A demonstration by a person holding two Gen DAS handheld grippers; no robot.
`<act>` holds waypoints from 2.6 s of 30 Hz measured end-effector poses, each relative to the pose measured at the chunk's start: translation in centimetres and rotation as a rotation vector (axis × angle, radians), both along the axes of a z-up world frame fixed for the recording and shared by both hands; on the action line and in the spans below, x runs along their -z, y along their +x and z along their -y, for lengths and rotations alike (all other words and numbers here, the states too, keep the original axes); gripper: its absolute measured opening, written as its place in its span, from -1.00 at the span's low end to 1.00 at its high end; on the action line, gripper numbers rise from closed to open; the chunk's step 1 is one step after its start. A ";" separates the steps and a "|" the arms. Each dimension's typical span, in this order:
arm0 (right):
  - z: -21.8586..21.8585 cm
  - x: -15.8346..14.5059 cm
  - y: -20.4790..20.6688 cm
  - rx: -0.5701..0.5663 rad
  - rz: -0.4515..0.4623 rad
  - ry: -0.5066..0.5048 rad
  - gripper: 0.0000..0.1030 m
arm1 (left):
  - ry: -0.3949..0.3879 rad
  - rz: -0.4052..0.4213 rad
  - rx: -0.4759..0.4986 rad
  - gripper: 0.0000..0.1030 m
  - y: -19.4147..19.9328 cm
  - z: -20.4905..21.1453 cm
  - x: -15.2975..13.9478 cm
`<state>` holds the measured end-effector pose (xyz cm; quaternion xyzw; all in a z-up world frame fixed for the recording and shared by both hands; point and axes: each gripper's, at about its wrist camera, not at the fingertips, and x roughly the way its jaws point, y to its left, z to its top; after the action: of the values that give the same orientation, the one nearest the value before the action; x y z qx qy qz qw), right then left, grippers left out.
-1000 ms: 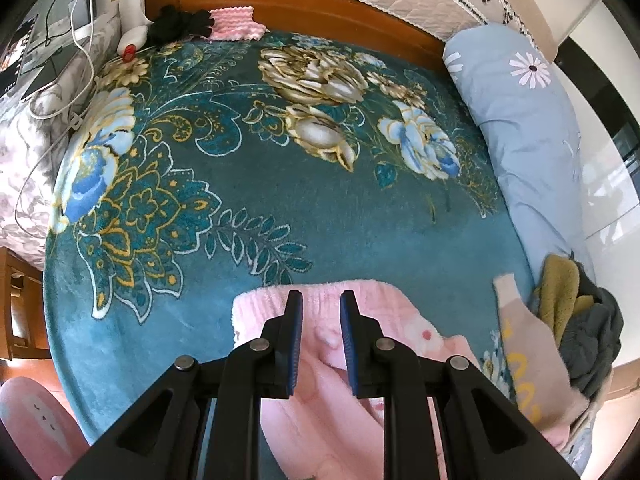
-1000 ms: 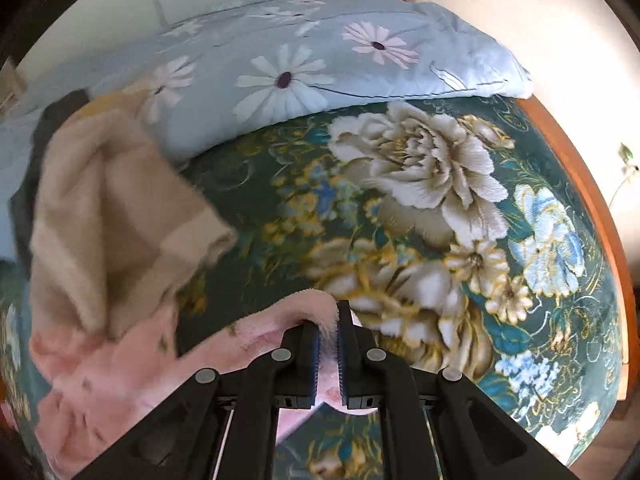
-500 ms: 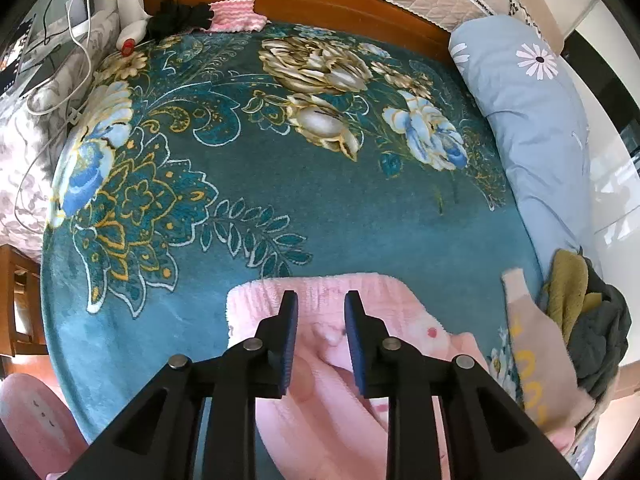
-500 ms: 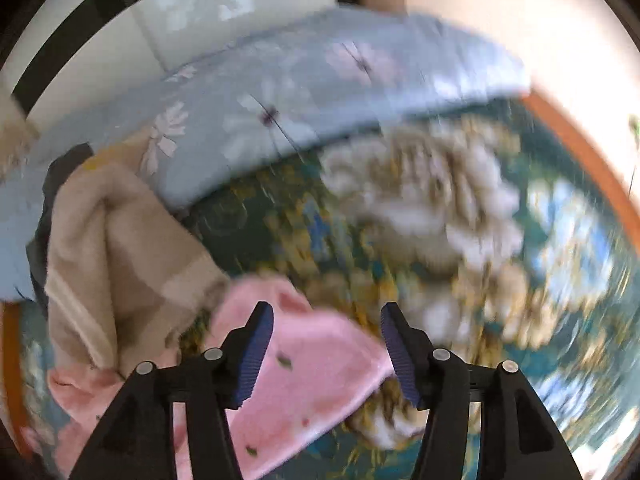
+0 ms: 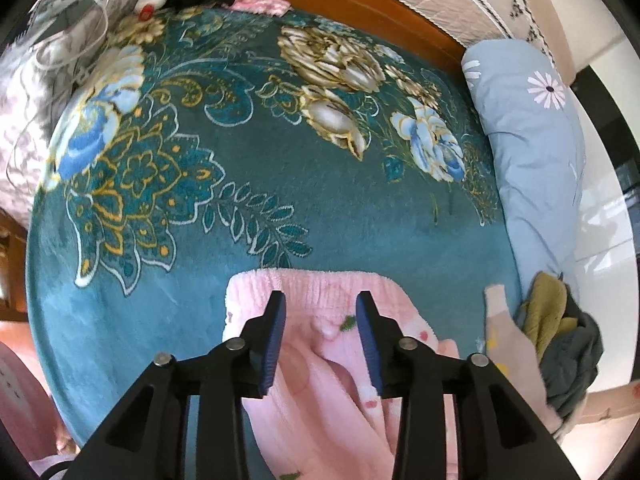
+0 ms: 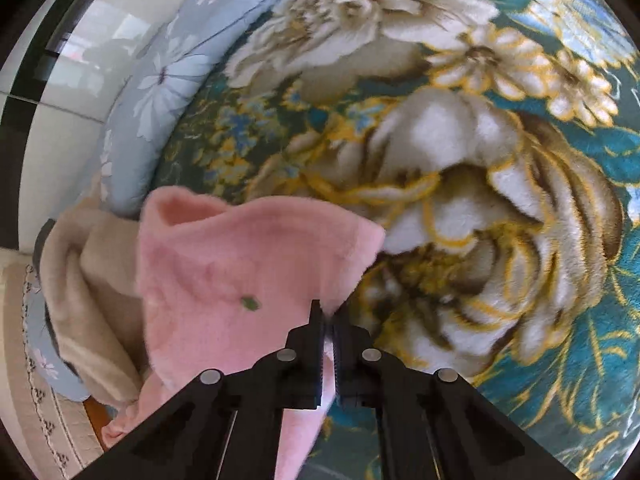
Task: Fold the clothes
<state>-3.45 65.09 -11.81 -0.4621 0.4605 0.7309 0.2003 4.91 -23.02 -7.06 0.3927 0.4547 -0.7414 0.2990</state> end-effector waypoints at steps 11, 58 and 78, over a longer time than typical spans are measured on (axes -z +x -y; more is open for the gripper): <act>-2.6 -8.8 8.2 0.086 -0.217 0.127 -0.93 | 0.244 -0.030 -0.130 0.14 3.8 3.4 2.1; -1.9 -2.3 21.6 0.101 0.198 0.169 -0.86 | 0.100 0.254 0.111 -0.66 2.1 2.0 0.0; 13.3 1.0 0.8 -0.221 -0.056 -0.135 -0.04 | 0.001 -0.063 0.285 0.02 0.0 -4.2 -2.7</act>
<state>-2.66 51.77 -12.85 -0.5020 0.4604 0.7284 0.0743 4.94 -18.86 -4.41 0.4301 0.4036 -0.7881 0.1760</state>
